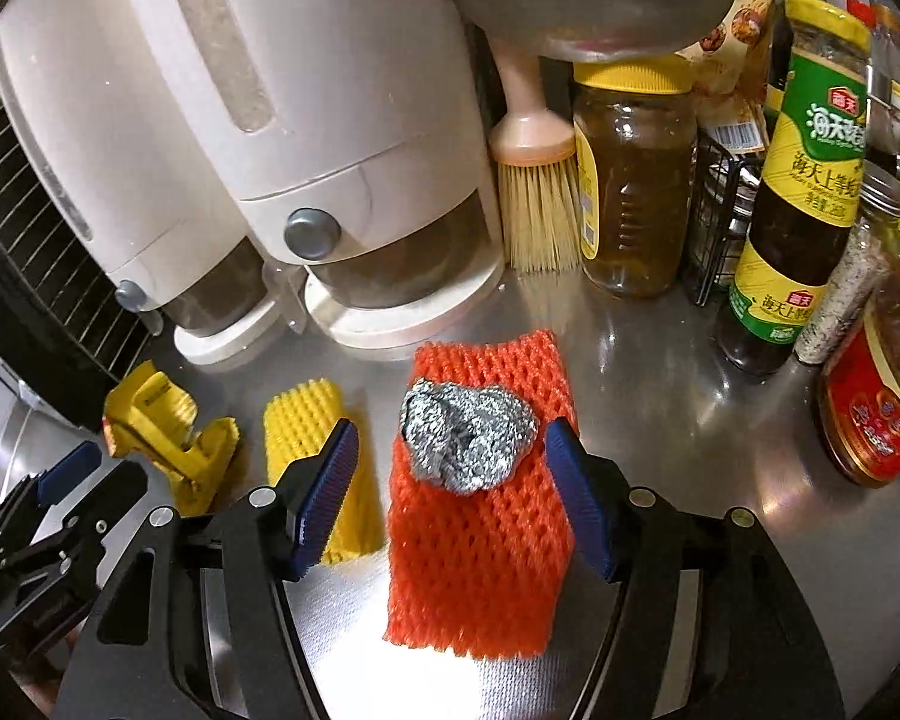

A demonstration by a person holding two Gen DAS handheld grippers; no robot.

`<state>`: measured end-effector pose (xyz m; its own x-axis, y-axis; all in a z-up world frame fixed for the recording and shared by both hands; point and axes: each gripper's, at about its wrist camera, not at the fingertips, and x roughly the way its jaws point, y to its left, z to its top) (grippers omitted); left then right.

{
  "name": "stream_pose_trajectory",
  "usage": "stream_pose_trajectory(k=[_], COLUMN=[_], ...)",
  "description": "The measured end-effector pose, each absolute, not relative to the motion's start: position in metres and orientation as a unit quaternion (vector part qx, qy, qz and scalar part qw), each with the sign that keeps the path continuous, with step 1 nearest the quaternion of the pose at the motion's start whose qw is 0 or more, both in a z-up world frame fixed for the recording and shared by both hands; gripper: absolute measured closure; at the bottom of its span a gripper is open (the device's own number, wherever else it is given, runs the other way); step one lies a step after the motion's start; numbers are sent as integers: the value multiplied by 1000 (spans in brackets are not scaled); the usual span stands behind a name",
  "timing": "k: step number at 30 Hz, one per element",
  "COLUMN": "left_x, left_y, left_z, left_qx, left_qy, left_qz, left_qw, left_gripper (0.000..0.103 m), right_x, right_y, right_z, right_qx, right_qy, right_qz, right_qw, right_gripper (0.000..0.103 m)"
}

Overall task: Collect trash
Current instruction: 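Grasp the snack packet with the left tool while the right tool grasps the foil ball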

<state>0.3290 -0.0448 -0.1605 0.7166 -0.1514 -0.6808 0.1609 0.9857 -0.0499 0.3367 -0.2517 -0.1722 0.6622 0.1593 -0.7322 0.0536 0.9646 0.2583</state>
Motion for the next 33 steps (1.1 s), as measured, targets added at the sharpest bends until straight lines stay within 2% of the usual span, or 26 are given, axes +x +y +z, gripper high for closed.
stream_pose_trajectory(k=[5, 7, 8, 10, 13, 15, 17, 18, 19, 20, 30, 33], left_x=[345, 348, 349, 351, 350, 347, 343, 341, 338, 335, 315, 312], left_y=[-48, -49, -50, -52, -54, -54, -55, -55, -55, -55, -50, -49], left_z=[-170, -172, -172, -172, -171, -169, -167, -165, -163, -161, -146, -145], left_qx=[1, 0, 0, 2, 7, 9, 14, 15, 17, 20, 38, 43], left_qy=[376, 379, 381, 382, 378, 375, 370, 369, 367, 364, 349, 345], left_qz=[-94, -98, -101, -106, -109, -108, -105, -106, -105, -104, -95, -94], left_qw=[922, 920, 919, 918, 919, 921, 923, 923, 924, 925, 931, 933], left_gripper=[38, 51, 54, 70, 77, 78, 78, 79, 79, 79, 79, 79], right_x=[346, 348, 349, 350, 347, 344, 340, 338, 336, 335, 334, 335], right_y=[-253, -252, -252, -253, -255, -254, -254, -253, -254, -253, -255, -254], right_z=[-180, -184, -185, -186, -184, -182, -177, -176, -173, -172, -176, -174], right_qx=[137, 138, 137, 139, 142, 138, 131, 131, 130, 128, 139, 139], right_qy=[417, 423, 425, 424, 419, 416, 411, 409, 406, 407, 415, 409], right_qz=[30, 32, 31, 31, 32, 32, 31, 32, 33, 34, 20, 18], right_qw=[898, 895, 894, 894, 896, 898, 902, 903, 904, 904, 899, 902], right_gripper=[37, 43, 44, 50, 56, 59, 74, 78, 90, 93, 88, 67])
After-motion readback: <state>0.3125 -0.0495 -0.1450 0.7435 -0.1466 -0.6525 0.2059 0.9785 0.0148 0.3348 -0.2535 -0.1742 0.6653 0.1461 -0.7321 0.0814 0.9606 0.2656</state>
